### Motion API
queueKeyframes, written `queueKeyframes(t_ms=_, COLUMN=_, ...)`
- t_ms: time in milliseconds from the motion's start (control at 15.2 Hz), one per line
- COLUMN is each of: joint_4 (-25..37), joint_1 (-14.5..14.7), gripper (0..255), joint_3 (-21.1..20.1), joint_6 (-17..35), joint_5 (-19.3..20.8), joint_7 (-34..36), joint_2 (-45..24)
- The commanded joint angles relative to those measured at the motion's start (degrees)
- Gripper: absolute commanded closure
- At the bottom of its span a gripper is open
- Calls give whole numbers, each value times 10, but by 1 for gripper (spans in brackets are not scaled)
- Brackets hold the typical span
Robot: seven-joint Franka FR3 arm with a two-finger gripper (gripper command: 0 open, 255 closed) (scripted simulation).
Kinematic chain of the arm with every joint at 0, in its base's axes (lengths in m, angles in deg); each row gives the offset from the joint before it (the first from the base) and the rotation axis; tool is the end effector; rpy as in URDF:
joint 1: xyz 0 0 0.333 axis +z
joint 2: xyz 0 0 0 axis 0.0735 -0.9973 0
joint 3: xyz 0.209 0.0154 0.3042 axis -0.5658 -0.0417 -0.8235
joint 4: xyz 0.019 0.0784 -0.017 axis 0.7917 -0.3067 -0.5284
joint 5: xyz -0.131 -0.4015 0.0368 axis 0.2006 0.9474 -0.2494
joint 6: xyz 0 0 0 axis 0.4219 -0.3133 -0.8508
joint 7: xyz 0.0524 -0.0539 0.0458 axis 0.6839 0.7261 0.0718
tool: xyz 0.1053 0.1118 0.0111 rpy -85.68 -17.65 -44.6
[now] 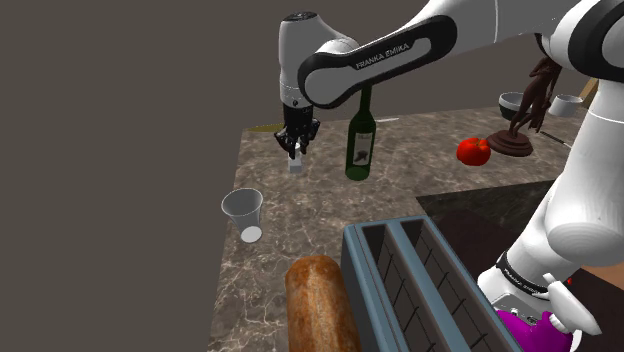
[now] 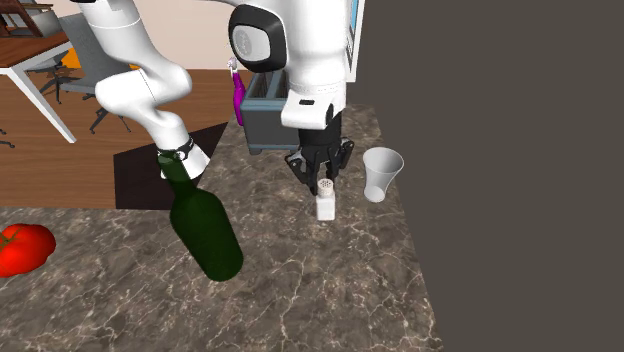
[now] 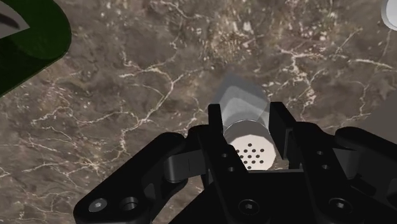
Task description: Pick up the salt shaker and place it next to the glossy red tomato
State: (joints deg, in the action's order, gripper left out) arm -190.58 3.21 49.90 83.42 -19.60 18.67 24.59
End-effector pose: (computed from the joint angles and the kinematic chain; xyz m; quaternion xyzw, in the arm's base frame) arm 0.6048 0.2710 0.4541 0.9972 -0.0243 0.0707 0.0075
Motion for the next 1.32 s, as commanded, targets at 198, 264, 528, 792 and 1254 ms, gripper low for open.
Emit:
queueKeyframes(t_ms=198, joint_4=27, joint_1=0, gripper=255, joint_3=-1, joint_6=-35, joint_5=-5, joint_7=-6, joint_2=8)
queueKeyframes(t_ms=264, joint_4=33, joint_1=0, gripper=255, joint_3=-1, joint_6=-42, joint_5=-6, joint_7=-7, joint_2=9)
queueKeyframes(t_ms=528, joint_4=59, joint_1=0, gripper=255, joint_3=-2, joint_6=-71, joint_5=-9, joint_7=-10, joint_2=13)
queueKeyframes(t_ms=792, joint_4=54, joint_1=-8, gripper=255, joint_3=2, joint_6=-82, joint_5=-18, joint_7=-25, joint_2=32)
queueKeyframes(t_ms=1254, joint_4=-72, joint_1=-57, gripper=255, joint_3=42, joint_6=-50, joint_5=-62, joint_7=-124, joint_2=138)
